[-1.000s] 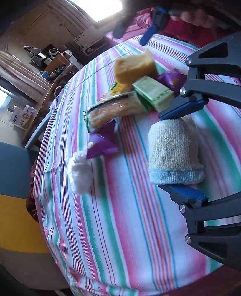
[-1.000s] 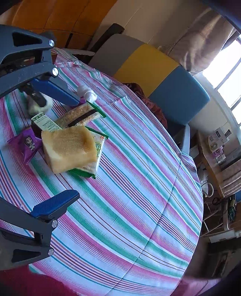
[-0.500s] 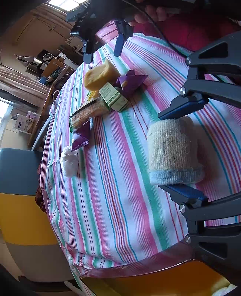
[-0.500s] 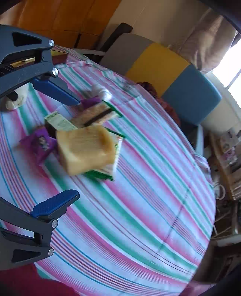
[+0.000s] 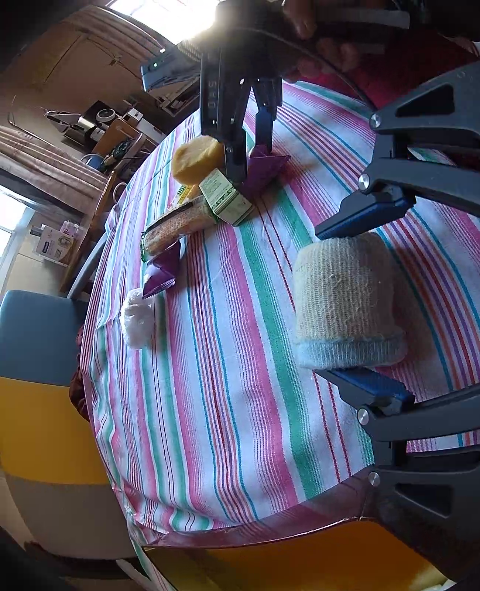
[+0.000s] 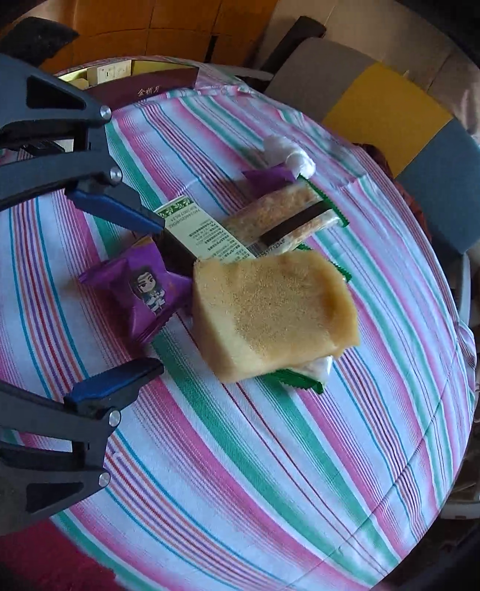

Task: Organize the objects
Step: 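Hold the grey sock with the left tool while the right tool grasps a purple candy packet, then carry the grey sock into the tray with the left tool and release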

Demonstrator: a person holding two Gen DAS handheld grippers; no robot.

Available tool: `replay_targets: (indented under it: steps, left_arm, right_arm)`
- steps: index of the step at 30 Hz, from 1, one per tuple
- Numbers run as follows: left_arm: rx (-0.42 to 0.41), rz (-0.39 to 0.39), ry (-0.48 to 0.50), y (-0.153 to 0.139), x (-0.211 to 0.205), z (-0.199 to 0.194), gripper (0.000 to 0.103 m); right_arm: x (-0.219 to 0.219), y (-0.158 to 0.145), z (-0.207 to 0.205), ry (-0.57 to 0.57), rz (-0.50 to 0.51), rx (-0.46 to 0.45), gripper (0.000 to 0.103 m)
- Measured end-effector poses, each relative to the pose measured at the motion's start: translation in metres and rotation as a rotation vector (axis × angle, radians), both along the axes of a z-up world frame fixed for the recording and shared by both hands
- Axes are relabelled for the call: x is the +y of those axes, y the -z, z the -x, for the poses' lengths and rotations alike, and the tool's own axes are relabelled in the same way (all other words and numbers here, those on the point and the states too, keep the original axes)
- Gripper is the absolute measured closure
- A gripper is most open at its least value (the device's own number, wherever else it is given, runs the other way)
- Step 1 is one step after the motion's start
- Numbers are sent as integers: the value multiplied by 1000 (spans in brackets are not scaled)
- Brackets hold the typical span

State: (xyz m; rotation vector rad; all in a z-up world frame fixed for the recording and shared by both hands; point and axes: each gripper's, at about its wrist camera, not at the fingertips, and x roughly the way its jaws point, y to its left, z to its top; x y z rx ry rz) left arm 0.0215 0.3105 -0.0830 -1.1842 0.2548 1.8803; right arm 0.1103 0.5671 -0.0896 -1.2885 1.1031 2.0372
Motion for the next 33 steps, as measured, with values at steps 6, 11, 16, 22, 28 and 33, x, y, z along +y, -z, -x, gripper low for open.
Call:
replay_targets:
  steps: [6,11,16,22,28,33]
  left_arm:
    - [-1,-9,-4,1,-3,-1,37]
    - [17,-4,7,-1,-6,-5,37]
    - [15,-2,18,-2,-12,-9,37]
    - [18,3,29,-3,-17,-14,37]
    - [31,-4,39,-9,-19,-18,37]
    - [53,-45,53,-27,-27,-24,37]
  right_arm:
    - [-6,-1,16,-76,-77,-6,63]
    - [-13,-4,17,-114,-111,-11,66]
    - [-22,-3,23,-192,-88,-3,67]
    - [-20,6,19,-192,-5,7,62]
    - [-31,0,17,-234,-111,-32,63]
    - [-40,0,22,-281,-177,-74,64]
